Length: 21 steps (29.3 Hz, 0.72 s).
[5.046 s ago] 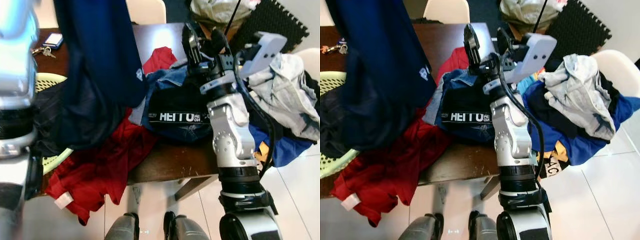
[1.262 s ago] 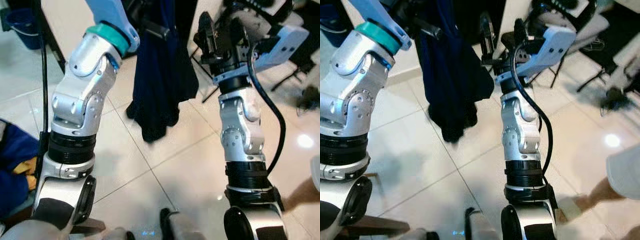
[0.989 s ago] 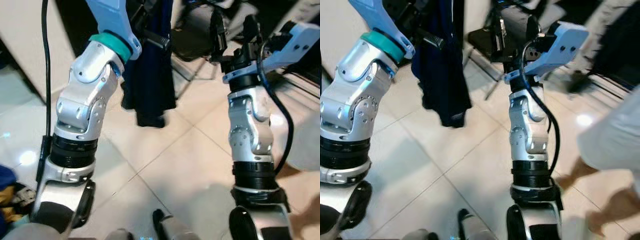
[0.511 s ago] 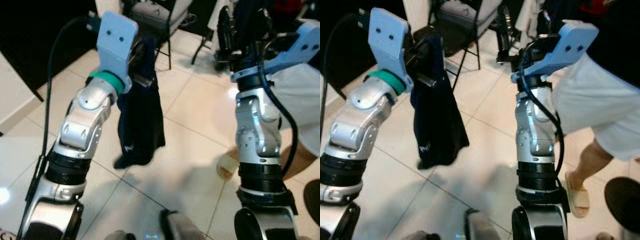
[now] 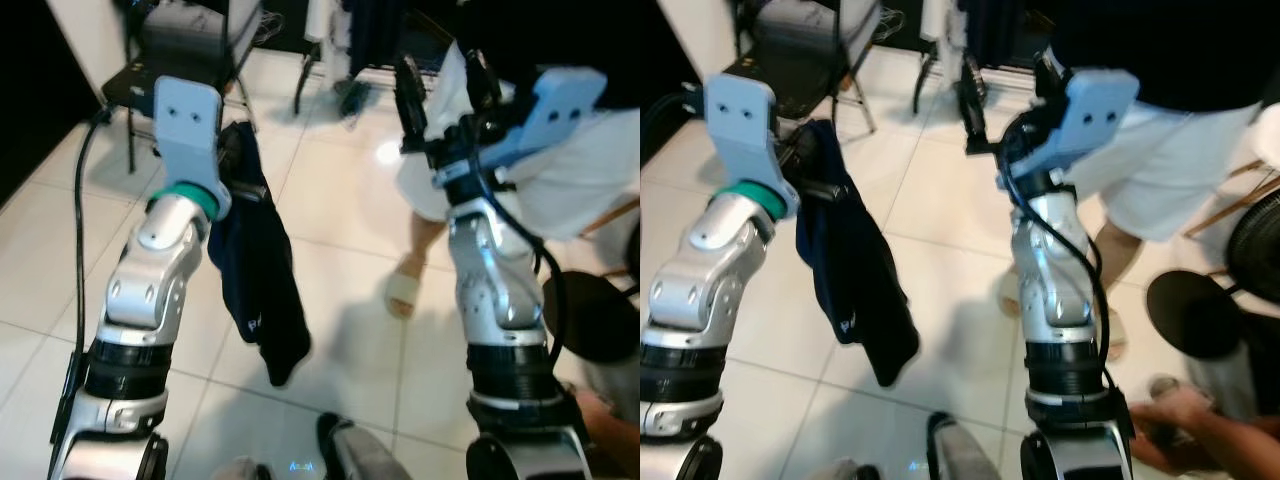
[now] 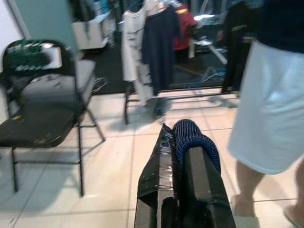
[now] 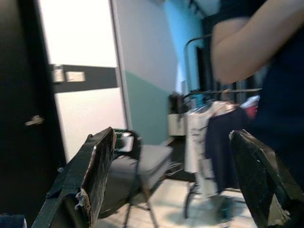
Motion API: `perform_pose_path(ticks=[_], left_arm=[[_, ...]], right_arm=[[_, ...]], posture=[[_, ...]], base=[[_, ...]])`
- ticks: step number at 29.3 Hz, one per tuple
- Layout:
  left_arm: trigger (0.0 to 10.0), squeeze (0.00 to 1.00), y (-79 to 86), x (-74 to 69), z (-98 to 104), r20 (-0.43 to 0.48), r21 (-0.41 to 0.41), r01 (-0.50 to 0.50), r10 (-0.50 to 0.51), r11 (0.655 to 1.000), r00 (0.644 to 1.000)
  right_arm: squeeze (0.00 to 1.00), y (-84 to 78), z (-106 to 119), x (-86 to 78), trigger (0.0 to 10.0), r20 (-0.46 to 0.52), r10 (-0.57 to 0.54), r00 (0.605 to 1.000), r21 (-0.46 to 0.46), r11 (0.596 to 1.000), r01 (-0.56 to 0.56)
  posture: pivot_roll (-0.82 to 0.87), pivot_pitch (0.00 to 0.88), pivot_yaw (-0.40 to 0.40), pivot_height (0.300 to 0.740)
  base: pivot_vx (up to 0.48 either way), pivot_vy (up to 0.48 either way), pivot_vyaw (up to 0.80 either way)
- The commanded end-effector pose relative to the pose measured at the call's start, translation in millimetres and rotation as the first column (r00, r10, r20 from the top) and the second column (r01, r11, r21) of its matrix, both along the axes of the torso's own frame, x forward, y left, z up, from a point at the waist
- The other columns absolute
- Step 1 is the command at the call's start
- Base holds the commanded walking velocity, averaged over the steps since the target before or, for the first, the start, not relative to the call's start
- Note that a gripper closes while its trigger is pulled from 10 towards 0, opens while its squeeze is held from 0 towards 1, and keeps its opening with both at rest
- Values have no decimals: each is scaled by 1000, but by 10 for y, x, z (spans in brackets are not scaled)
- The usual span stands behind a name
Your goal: Hang hanger
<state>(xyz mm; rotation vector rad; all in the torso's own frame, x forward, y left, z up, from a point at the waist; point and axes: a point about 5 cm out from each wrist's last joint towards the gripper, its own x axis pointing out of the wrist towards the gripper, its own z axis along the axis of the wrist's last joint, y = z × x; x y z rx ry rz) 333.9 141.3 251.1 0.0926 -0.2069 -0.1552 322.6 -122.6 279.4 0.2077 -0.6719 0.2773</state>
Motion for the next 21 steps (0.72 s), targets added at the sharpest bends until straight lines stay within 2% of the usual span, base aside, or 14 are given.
perform_pose_path(ticks=[1,3,4,6,9,10,11,13,14,15,21], left_arm=[[10000,0,20,-40,22,24,-6,-9,9,1000,1000],[10000,0,57,-65,-60,13,2,-13,13,1000,1000],[10000,0,57,-65,-60,13,2,-13,13,1000,1000],[10000,0,244,-68,-319,-41,59,-119,121,991,992],[10000,0,318,-72,-417,-61,86,-163,169,983,984],[10000,0,444,-77,-603,-88,160,-245,261,956,961],[10000,0,444,-77,-603,-88,160,-245,261,956,961],[10000,0,692,-132,-991,-143,253,-377,420,891,896],[10000,0,692,-132,-991,-143,253,-377,420,891,896],[10000,0,837,-202,-1214,-193,264,-433,487,862,852],[10000,0,947,-300,-1312,-224,212,-462,503,861,835]], right_arm=[[0,27,-72,0,10000,-27,14,1000,5,1000,-14],[0,89,-235,21,10000,-84,38,996,15,999,-37],[0,89,-235,21,10000,-84,38,996,15,999,-37],[0,159,-569,81,10000,-193,53,980,-21,998,-58],[0,177,-679,95,10000,-229,57,972,-34,997,-66],[0,204,-851,112,10000,-284,58,957,-56,995,-77],[0,204,-851,112,10000,-284,58,957,-56,995,-77],[0,279,-1169,104,10000,-384,64,921,-93,990,-108],[0,279,-1169,104,10000,-384,64,921,-93,990,-108],[0,331,-1346,75,10000,-437,69,897,-110,985,-129],[0,375,-1488,24,10000,-475,78,877,-123,981,-153]], posture=[[-8,106,47,740],[-12,99,47,740],[-12,99,47,740],[-3,99,33,740],[-3,99,33,740],[7,98,17,740],[7,98,17,740],[4,96,10,740],[4,96,10,740],[2,92,3,740],[9,87,-11,740]], base=[[0,0,-800],[0,0,-800],[0,0,-800],[0,0,-800],[0,0,-800],[0,0,-800],[0,0,-800],[0,0,-800],[0,0,-800],[0,0,-800],[0,0,-798]])
